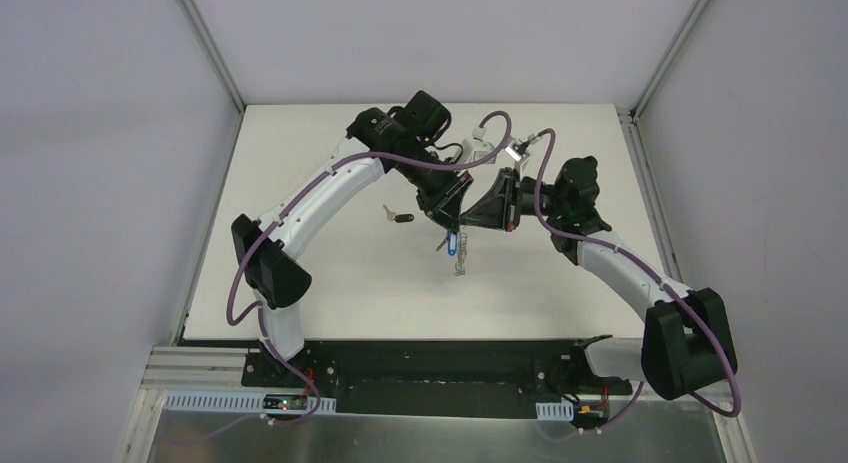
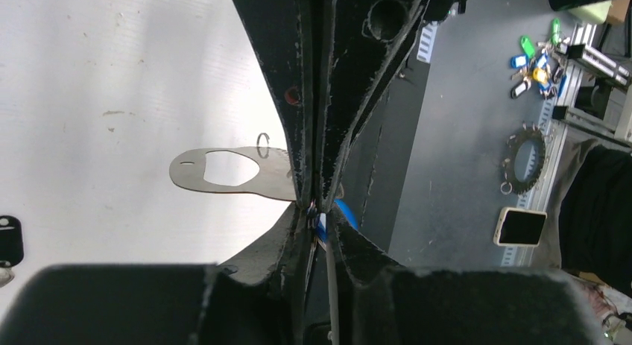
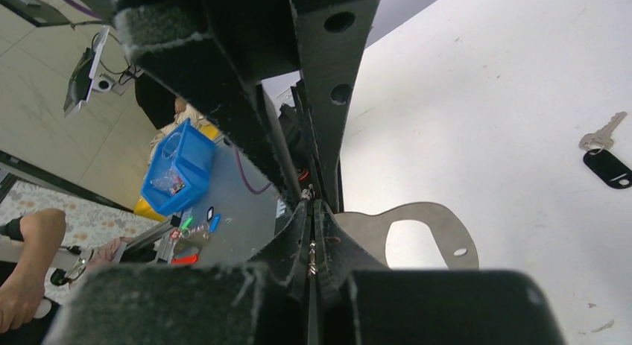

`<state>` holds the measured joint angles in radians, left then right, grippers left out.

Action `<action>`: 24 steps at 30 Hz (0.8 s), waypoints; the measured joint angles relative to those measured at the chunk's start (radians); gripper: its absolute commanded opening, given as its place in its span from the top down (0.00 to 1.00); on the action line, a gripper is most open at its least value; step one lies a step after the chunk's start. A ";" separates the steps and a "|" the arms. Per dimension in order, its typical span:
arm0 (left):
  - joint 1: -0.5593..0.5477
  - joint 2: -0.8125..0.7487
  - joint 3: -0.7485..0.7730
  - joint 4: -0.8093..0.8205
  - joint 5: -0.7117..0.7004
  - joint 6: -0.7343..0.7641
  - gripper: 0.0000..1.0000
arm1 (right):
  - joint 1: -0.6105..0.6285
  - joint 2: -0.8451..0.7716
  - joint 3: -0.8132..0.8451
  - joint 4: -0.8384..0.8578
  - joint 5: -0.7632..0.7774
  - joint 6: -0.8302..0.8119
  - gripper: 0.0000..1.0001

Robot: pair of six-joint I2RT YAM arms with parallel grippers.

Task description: Put the keys on the keyring

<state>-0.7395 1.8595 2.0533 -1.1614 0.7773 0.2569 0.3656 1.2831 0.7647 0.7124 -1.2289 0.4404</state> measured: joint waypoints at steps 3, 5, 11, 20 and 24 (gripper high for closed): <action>0.006 -0.021 -0.043 0.050 0.007 -0.010 0.79 | -0.008 0.000 0.000 0.000 0.021 0.013 1.00; 0.014 -0.039 -0.072 0.085 0.015 -0.023 0.78 | -0.014 0.001 0.000 0.013 0.035 0.036 1.00; 0.034 -0.065 -0.090 0.166 0.037 -0.064 0.80 | -0.037 0.005 0.000 0.090 0.069 0.121 1.00; 0.041 -0.068 -0.105 0.220 0.053 -0.104 1.00 | -0.050 0.010 -0.002 0.145 0.077 0.181 1.00; 0.047 -0.068 -0.105 0.228 0.061 -0.116 1.00 | -0.054 0.012 -0.007 0.177 0.077 0.196 1.00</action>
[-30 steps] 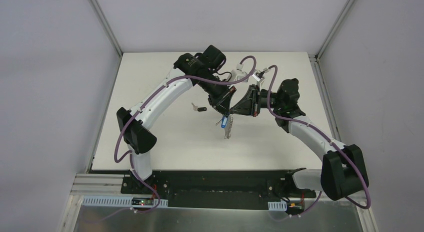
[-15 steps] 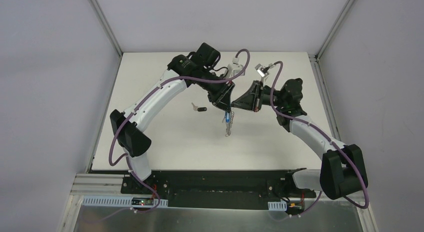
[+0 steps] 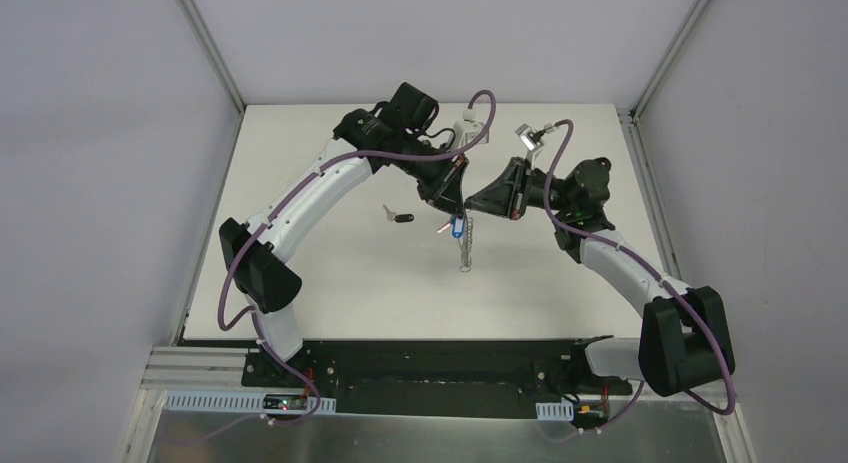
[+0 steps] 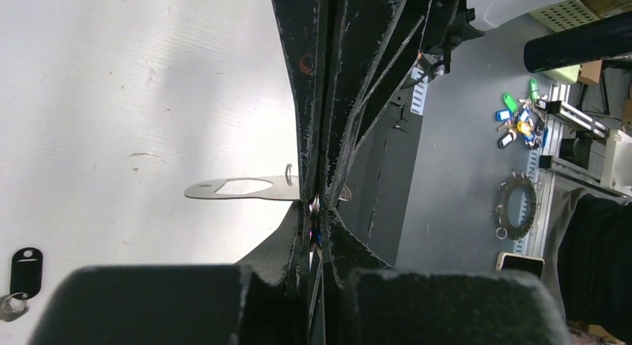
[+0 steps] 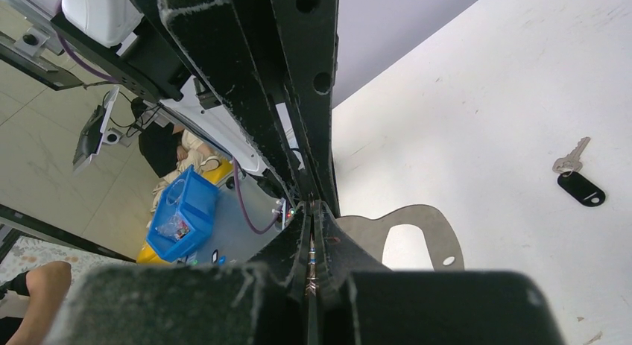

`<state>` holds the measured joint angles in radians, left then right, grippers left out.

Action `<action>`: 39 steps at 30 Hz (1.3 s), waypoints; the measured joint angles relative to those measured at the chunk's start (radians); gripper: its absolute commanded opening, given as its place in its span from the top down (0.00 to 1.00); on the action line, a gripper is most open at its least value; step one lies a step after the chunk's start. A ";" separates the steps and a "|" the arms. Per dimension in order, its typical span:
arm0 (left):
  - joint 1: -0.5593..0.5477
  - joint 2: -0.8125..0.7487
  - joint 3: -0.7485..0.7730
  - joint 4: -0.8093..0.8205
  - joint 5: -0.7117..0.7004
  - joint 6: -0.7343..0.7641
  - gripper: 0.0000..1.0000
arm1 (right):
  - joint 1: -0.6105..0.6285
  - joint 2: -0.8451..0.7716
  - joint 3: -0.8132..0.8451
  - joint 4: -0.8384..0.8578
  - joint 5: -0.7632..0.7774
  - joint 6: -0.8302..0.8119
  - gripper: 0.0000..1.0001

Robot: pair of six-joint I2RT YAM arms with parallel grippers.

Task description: Put the keys on the keyring

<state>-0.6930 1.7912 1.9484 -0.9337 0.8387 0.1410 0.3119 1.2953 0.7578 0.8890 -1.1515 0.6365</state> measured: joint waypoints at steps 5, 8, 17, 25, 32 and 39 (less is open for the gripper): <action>0.000 0.003 0.009 -0.012 0.002 0.005 1.00 | -0.006 0.001 -0.003 0.018 -0.008 0.002 0.90; 0.000 0.029 0.064 -0.074 -0.003 0.032 1.00 | -0.010 0.000 -0.003 0.023 -0.024 -0.007 0.79; -0.015 0.122 0.199 -0.323 -0.020 0.119 1.00 | -0.016 -0.003 -0.003 -0.018 -0.061 -0.073 0.65; -0.029 0.135 0.220 -0.369 -0.037 0.137 1.00 | 0.037 -0.003 -0.002 -0.121 -0.071 -0.160 0.65; -0.031 0.135 0.222 -0.373 -0.039 0.137 1.00 | 0.059 -0.003 0.000 -0.170 -0.074 -0.201 0.72; -0.040 0.135 0.222 -0.373 -0.040 0.137 1.00 | 0.068 -0.003 0.009 -0.185 -0.076 -0.204 0.75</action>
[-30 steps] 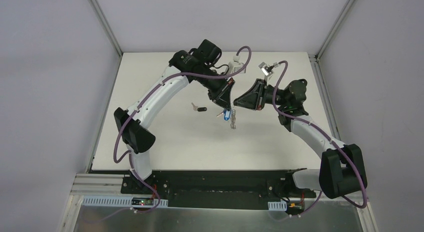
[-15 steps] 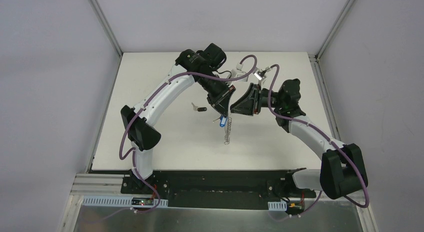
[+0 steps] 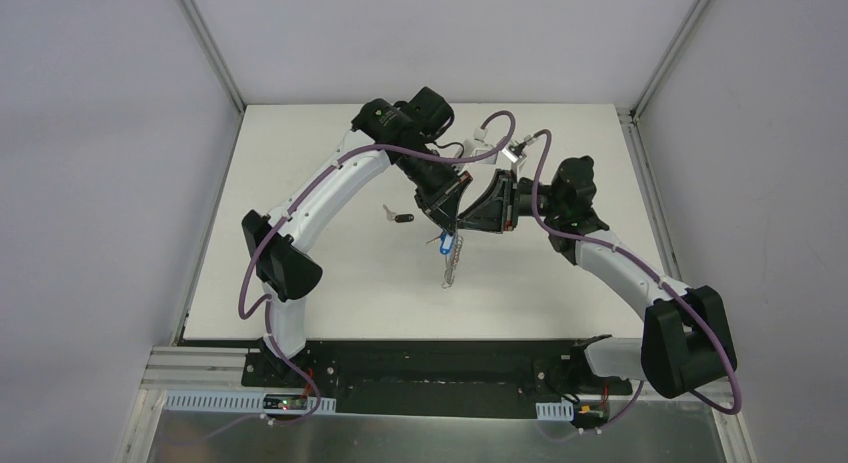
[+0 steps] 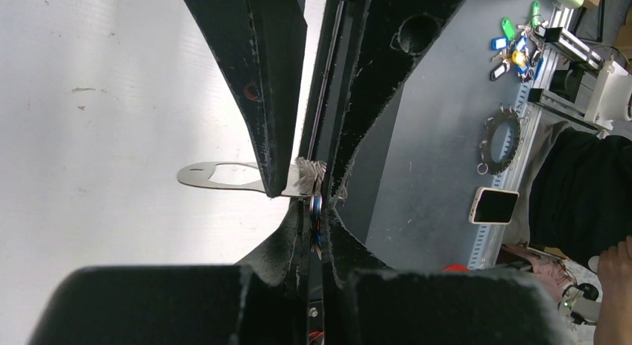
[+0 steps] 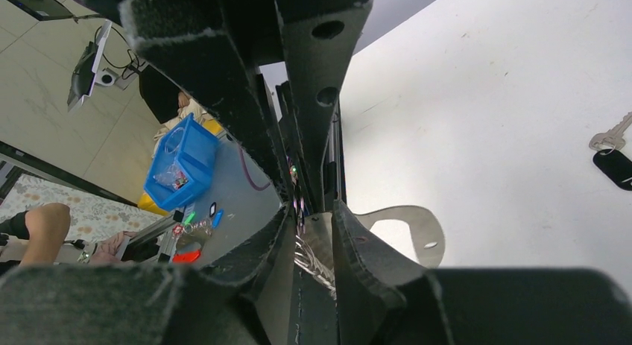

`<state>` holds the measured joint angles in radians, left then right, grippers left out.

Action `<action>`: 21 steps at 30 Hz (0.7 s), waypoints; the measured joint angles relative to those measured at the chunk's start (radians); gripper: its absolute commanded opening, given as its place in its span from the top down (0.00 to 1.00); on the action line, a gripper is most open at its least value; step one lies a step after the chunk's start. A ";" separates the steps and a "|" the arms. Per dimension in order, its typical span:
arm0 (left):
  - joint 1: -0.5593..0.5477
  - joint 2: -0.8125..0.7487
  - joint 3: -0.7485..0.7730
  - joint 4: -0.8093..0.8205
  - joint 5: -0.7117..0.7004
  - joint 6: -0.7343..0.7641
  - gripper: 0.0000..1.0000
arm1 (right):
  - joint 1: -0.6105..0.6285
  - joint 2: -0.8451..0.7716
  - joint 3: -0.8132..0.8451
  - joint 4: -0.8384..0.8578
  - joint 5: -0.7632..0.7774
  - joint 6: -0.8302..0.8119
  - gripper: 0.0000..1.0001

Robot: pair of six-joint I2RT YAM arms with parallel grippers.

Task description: Put the keys on the keyring

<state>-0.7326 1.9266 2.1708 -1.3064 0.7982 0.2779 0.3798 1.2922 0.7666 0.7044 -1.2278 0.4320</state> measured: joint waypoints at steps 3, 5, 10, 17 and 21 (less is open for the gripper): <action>-0.001 0.000 0.000 0.002 0.000 0.000 1.00 | 0.002 0.000 0.005 -0.003 0.000 0.000 0.78; -0.001 0.000 0.000 0.003 0.000 0.000 1.00 | 0.003 0.000 0.008 -0.006 0.000 0.000 0.83; -0.001 0.000 -0.004 0.008 -0.009 0.000 1.00 | 0.005 0.000 0.011 -0.006 -0.006 0.002 1.00; 0.000 -0.002 -0.016 0.024 -0.021 0.004 0.89 | 0.002 0.001 0.013 -0.015 0.010 0.013 1.00; 0.001 -0.032 -0.079 0.085 -0.026 0.004 0.86 | -0.013 0.010 0.013 -0.011 0.025 0.056 1.00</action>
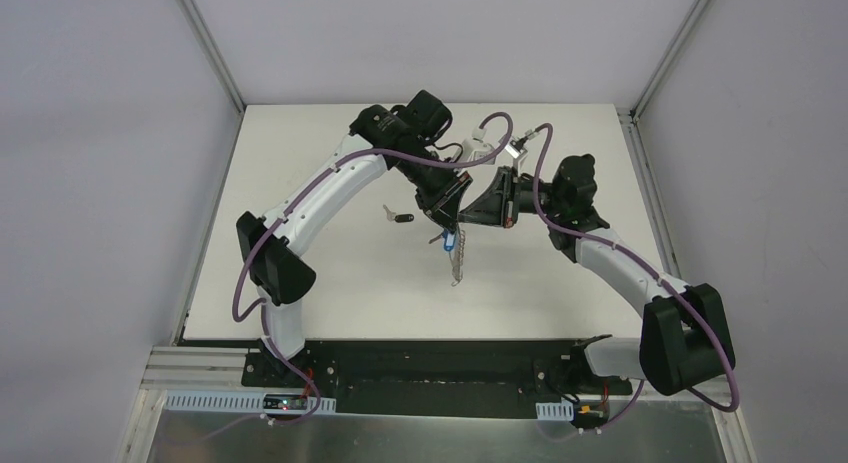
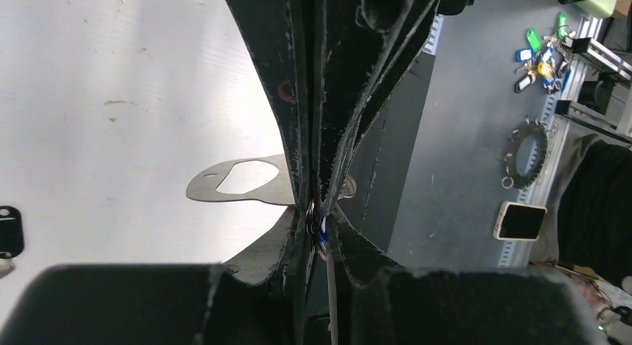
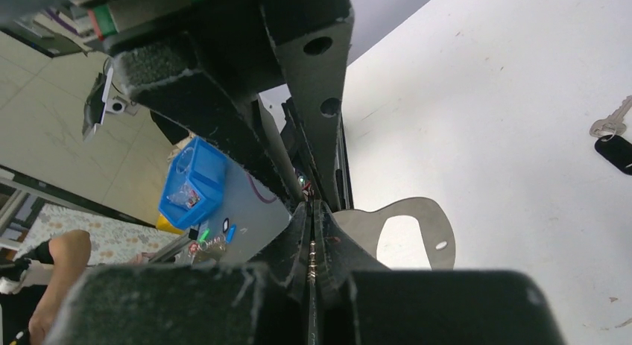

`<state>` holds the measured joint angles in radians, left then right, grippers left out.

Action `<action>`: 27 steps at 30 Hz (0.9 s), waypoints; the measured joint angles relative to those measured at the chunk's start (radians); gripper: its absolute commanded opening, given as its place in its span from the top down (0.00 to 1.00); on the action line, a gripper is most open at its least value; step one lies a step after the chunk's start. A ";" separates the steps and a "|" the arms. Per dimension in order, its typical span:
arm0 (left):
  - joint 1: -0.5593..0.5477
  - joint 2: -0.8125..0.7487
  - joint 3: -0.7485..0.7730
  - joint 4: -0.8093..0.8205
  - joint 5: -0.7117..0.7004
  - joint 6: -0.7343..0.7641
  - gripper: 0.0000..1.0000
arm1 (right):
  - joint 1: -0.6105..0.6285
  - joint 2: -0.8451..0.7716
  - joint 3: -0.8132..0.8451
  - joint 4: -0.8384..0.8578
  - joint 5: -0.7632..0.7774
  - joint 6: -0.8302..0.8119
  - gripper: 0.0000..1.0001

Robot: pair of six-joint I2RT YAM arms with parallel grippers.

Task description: Put the keys on the keyring

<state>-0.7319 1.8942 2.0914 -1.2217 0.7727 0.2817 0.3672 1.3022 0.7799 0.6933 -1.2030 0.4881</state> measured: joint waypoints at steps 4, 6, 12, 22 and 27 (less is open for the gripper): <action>0.000 -0.023 -0.036 0.051 -0.012 0.000 0.83 | -0.013 0.003 0.000 0.031 0.024 0.060 1.00; 0.000 -0.026 -0.040 0.065 -0.018 0.000 0.82 | -0.017 0.003 0.000 0.043 0.037 0.079 1.00; 0.000 -0.026 -0.046 0.086 -0.022 -0.003 0.78 | -0.023 0.003 0.000 0.063 0.069 0.111 1.00; 0.002 -0.047 -0.069 0.080 -0.055 0.025 0.59 | -0.043 0.003 0.000 0.061 0.088 0.101 1.00; 0.020 -0.104 -0.100 0.089 -0.077 0.059 0.55 | -0.045 0.003 0.000 0.061 0.080 0.087 1.00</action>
<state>-0.7116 1.7905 1.9911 -1.1332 0.6956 0.3408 0.3222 1.3048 0.7799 0.7544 -1.1225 0.5747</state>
